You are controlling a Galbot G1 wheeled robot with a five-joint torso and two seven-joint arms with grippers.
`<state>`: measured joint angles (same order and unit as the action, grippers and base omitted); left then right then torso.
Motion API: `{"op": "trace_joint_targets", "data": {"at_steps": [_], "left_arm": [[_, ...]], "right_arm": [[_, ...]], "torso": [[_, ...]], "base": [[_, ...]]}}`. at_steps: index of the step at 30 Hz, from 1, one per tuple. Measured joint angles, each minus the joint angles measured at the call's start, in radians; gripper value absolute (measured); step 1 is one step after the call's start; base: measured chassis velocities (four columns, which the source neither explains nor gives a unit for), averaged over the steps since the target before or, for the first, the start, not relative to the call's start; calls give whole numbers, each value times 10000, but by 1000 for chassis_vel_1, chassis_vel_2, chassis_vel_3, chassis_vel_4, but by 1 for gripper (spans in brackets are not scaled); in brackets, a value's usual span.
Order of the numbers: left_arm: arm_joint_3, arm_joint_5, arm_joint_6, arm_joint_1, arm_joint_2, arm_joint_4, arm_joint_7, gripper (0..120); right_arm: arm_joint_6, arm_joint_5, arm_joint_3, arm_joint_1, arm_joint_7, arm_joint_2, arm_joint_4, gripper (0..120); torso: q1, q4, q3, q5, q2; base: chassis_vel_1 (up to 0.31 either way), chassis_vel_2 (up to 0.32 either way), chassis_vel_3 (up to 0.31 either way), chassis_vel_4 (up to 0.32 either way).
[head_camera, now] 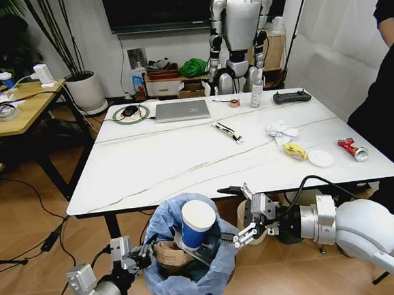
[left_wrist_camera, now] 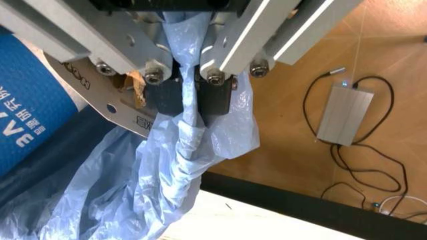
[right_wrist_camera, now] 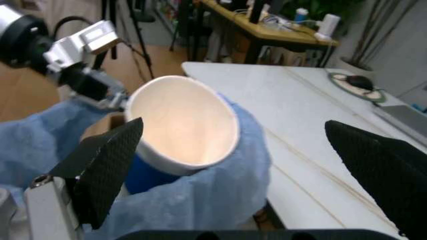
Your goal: Pick up the trash bin and place the trash from the table into it.
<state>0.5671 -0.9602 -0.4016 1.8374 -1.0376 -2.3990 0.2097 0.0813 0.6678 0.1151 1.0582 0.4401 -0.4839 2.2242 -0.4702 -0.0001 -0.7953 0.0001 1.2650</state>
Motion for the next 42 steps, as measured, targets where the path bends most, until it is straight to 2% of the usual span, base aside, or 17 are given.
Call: {"op": "trace_joint_targets", "data": {"at_steps": [9, 14, 16, 17, 23, 25, 31, 33, 38, 42], "left_arm": [[62, 12, 44, 193, -7, 24, 1, 0], [117, -29, 73, 355, 27, 14, -10, 0], [212, -107, 78, 401, 73, -23, -13, 0], [212, -107, 78, 401, 73, -23, -13, 0], [329, -170, 96, 533, 129, -144, -50, 0], [341, -170, 99, 543, 126, -153, -53, 0], [447, -136, 123, 643, 88, -164, -78, 0], [454, -134, 124, 638, 84, -164, -78, 0], [548, -133, 132, 652, 29, -164, -81, 0], [555, -108, 139, 678, -21, -164, -81, 0]], "right_arm": [[354, 1005, 886, -200, -1565, -785, -581, 100], [555, 1381, 1193, -436, -2863, -1660, -1493, 100], [559, 1333, 1154, -788, -3309, -2054, -2293, 100], [559, 1333, 1154, -788, -3309, -2054, -2293, 100], [756, 1465, 361, -2435, -3180, -2883, -4514, 100], [785, 1475, 197, -2690, -3147, -2978, -4754, 100], [1176, 1282, -1348, -5133, -2756, -4317, -7854, 100], [1176, 1160, -1510, -5331, -2722, -4489, -8197, 100], [1192, 431, -2109, -6314, -2413, -5885, -10693, 100], [1121, 30, -2180, -6724, -2197, -6468, -11710, 100]], "torso": [[0, 1, 0, -3, 0], [0, 0, 0, 0, -1], [0, -2, 0, -1, -2], [0, -2, 0, -1, -2], [0, -1, -1, -2, -3], [0, -3, -1, -4, -2], [-2, 2, -2, 0, -3], [-2, 2, -2, 0, -3], [-2, 3, -2, 2, -3], [-2, 2, -1, -3, -3]], "base": [[0, 0, 0, 0], [0, 0, 0, 0], [0, 0, 0, 0], [0, 0, 0, 0], [0, 0, 0, 0], [0, 0, 0, 0], [0, 0, 0, 0], [0, 0, 0, 0], [0, 0, 0, 0], [0, 0, 0, 0]]}}
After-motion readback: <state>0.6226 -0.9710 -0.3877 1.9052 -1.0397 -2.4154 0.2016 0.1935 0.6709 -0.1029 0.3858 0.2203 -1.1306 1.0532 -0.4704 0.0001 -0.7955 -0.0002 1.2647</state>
